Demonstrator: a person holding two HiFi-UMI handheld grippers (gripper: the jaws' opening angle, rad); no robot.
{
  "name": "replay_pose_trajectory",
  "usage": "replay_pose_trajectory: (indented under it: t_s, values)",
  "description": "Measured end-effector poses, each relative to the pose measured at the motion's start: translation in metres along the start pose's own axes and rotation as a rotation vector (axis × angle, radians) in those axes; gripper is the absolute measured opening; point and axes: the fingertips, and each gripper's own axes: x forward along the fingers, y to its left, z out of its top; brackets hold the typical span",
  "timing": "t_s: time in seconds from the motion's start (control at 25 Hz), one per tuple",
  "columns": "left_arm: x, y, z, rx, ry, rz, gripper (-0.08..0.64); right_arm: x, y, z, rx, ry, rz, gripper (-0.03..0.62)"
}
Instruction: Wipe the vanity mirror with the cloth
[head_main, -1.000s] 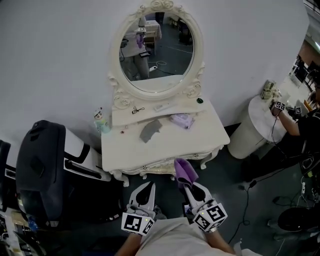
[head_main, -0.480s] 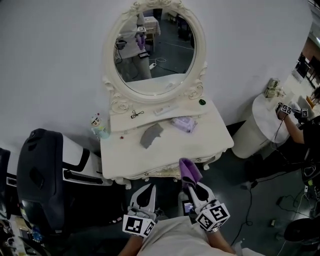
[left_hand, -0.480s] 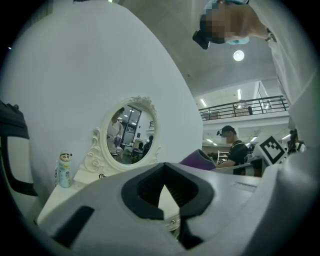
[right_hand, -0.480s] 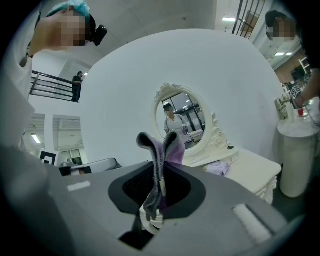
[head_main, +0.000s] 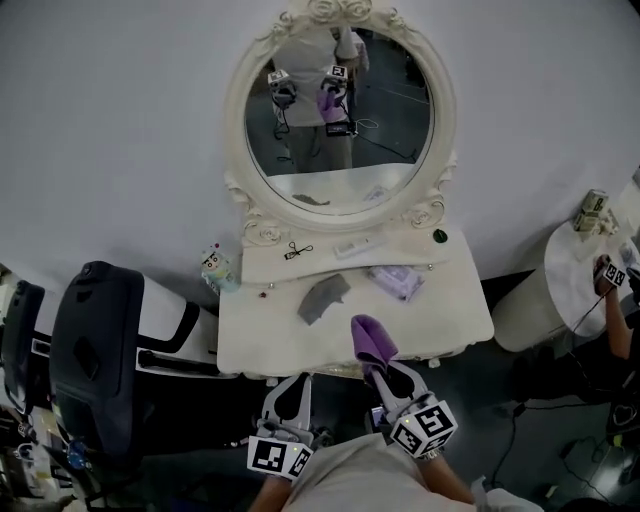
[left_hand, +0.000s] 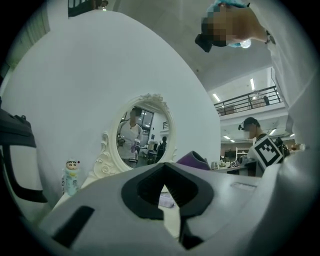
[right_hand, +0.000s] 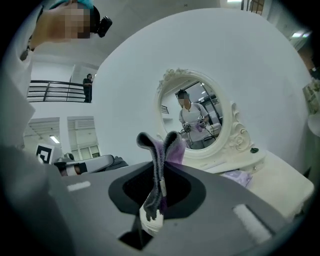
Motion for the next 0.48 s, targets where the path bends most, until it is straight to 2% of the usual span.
replay_pose_trajectory:
  t_s: [0.28, 0.48]
  values:
    - [0.062, -0.008, 0.008, -0.013, -0.044, 0.081, 0.0, 0.037, -0.054, 0.029, -0.023, 0.042, 0.112, 0.048]
    - [0.092, -0.007, 0.009, -0.029, -0.072, 0.149, 0.0, 0.051, -0.082, 0.047, -0.054, 0.049, 0.159, 0.048]
